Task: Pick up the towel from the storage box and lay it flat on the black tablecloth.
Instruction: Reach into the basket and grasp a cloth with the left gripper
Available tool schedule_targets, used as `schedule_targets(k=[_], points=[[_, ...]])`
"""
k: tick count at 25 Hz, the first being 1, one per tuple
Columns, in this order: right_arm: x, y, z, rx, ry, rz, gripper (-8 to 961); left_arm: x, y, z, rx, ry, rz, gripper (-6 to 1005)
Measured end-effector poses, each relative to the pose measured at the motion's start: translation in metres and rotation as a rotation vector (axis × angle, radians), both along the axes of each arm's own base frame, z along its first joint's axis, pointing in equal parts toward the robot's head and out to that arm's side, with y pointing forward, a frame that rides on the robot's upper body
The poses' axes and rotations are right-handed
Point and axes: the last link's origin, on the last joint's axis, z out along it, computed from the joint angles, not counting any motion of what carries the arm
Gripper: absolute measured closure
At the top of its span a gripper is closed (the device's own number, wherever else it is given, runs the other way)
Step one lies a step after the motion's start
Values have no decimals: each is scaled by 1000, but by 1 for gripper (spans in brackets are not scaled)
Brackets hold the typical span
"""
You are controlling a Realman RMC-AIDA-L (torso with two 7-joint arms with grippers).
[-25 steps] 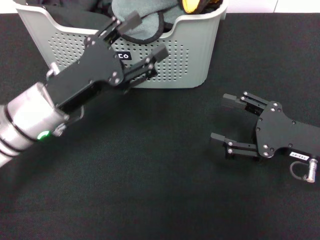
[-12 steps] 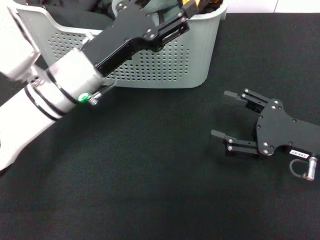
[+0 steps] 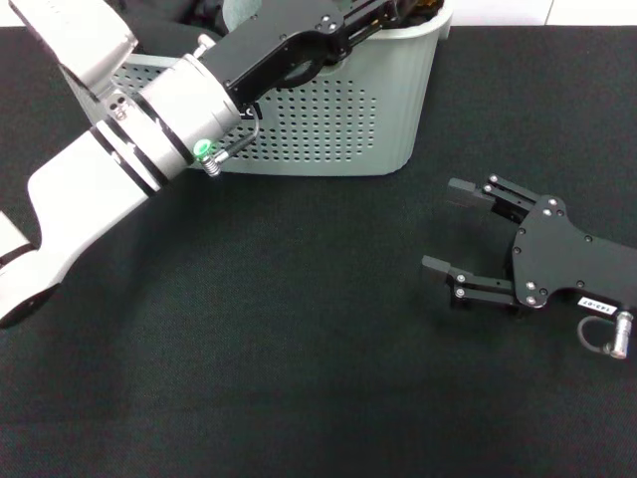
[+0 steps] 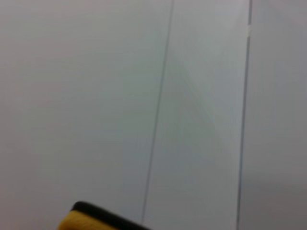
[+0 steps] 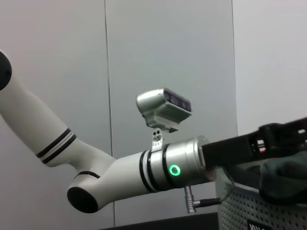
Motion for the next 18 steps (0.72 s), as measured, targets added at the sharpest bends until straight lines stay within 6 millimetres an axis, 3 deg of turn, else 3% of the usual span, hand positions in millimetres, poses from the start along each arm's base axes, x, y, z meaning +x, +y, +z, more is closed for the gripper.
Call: schedule_targets(k=[9, 18], points=[[-1, -3, 0, -5, 9, 13, 83, -8, 10, -6, -6, 54, 86, 170], [0, -5, 0, -10, 19, 16, 83, -4, 11, -5, -66, -2, 95, 174]])
